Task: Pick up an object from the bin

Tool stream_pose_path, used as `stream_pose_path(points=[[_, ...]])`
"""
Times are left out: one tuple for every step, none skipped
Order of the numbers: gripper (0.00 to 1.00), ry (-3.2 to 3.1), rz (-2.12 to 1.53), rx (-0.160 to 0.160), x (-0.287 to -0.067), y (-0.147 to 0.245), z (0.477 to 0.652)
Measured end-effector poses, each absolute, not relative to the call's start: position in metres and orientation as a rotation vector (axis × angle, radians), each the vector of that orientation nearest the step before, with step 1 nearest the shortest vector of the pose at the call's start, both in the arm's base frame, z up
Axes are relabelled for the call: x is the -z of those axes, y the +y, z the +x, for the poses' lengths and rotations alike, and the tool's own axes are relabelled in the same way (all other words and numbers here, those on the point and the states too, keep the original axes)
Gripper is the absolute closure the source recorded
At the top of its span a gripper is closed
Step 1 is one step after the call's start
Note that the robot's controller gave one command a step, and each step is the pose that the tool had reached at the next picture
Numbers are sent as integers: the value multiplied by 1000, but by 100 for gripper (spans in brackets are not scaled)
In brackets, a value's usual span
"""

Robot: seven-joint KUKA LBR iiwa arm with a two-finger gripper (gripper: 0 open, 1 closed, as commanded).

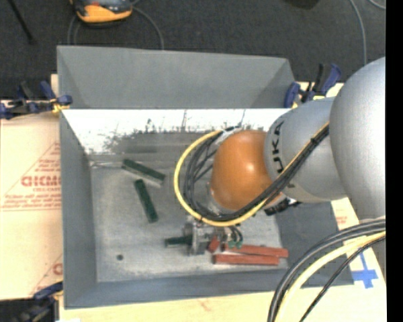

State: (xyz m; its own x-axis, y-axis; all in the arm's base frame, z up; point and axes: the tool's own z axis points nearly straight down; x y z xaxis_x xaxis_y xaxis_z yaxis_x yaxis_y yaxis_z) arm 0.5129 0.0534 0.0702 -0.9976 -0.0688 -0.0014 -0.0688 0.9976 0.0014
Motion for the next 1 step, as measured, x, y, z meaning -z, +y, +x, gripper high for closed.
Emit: stream_pose_path(points=[[100, 3140, -49, 2, -277, 25, 536]])
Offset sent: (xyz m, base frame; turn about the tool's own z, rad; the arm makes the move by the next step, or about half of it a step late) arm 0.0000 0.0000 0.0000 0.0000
